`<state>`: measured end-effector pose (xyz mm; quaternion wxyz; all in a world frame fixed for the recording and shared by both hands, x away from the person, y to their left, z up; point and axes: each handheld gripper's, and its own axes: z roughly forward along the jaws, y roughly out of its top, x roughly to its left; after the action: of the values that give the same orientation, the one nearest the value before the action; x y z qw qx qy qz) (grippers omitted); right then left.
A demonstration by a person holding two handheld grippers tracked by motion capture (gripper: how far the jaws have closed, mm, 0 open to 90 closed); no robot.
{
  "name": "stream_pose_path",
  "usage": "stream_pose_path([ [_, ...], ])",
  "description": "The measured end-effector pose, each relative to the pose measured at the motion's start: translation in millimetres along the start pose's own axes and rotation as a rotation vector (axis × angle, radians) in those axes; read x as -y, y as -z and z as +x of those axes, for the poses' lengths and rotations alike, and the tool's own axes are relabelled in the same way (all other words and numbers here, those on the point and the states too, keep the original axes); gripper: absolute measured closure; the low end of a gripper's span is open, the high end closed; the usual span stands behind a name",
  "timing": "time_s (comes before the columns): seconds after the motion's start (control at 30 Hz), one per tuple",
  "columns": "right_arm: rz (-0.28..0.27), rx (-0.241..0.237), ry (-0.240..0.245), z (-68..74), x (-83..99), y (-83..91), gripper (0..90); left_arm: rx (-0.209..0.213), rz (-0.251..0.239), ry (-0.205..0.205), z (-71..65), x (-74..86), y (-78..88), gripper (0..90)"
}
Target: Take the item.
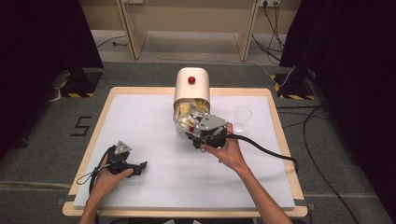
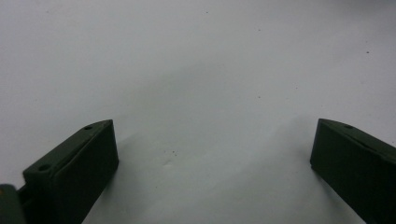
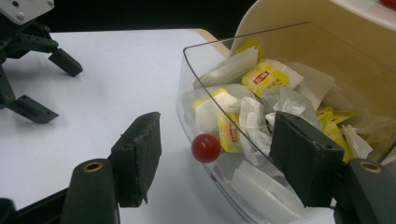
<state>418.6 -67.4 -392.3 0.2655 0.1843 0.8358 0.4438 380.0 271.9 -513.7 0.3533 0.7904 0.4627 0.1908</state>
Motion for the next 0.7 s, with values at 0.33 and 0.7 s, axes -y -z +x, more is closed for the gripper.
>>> stream_pose_path([
  [0.33,0.018,-0.02,0.004,4.9,0.1,6.9,36.1,-0.001,0.0,-0.001,-0.1,0.1,0.1,0.0],
  [0.7,0.027,-0.039,0.002,5.0,-0.6,10.8,39.3,-0.001,0.001,-0.002,0.0,0.0,0.1,0.0],
])
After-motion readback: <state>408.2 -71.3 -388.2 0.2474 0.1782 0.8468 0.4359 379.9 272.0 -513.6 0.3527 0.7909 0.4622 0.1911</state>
